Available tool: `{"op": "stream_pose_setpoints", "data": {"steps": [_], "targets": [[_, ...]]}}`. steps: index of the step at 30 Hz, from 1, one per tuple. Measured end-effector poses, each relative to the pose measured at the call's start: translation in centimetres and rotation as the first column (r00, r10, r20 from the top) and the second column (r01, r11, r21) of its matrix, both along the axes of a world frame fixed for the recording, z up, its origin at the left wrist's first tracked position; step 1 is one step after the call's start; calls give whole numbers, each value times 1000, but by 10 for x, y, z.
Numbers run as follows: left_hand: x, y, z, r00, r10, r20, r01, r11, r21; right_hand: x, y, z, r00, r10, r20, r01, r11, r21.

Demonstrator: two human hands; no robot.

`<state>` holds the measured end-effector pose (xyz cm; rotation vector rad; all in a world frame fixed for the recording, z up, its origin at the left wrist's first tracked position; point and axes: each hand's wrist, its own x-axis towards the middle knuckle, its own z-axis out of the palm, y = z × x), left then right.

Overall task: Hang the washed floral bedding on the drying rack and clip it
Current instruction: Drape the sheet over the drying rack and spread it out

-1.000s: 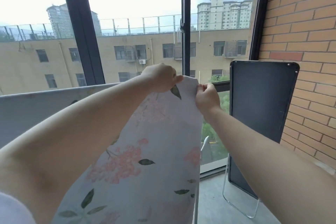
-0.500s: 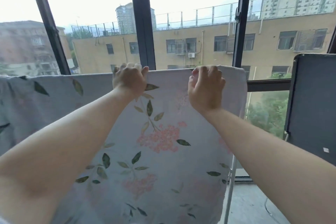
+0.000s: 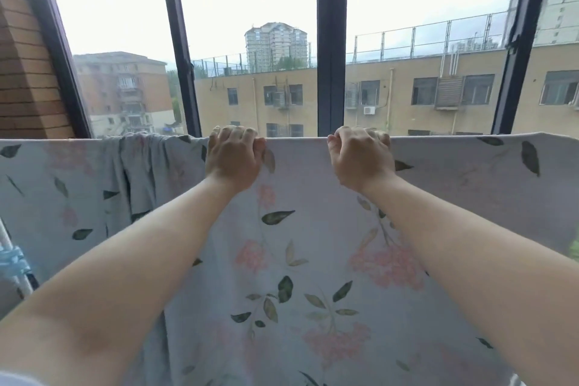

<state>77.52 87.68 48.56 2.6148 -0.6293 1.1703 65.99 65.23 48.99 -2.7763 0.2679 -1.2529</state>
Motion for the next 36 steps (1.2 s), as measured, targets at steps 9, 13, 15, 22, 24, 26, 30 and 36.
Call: {"op": "stream_pose_setpoints", "data": {"steps": [9,13,15,22,24,26,30,36], "targets": [[64,90,13,994,90,-63,-93,995,-35,29,15,21,922,-380,-82,380,925,-6],[46,51,7,1000,15,-24,-17,997,-77,28,1,21,911,-385,-147,391,920,13],[31,26,2,999,-23,-41,19,996,-92,26,1,23,918,-336,-209,348,937,25],[-26,-68,5,975,-185,-121,168,976,-136,13,-1,15,956,-191,-224,203,979,33],[-36,-87,5,967,-226,-120,209,967,-144,8,-4,15,958,-196,-207,203,979,9],[-38,-92,5,960,-256,-113,241,962,-132,3,-9,16,965,-188,-185,197,980,30],[-33,-83,4,965,-254,-65,249,966,-75,-11,-30,17,962,-208,-174,226,970,89],[-23,-69,8,988,-139,-65,139,990,-8,-37,-81,16,929,-341,-146,353,933,68]]}}
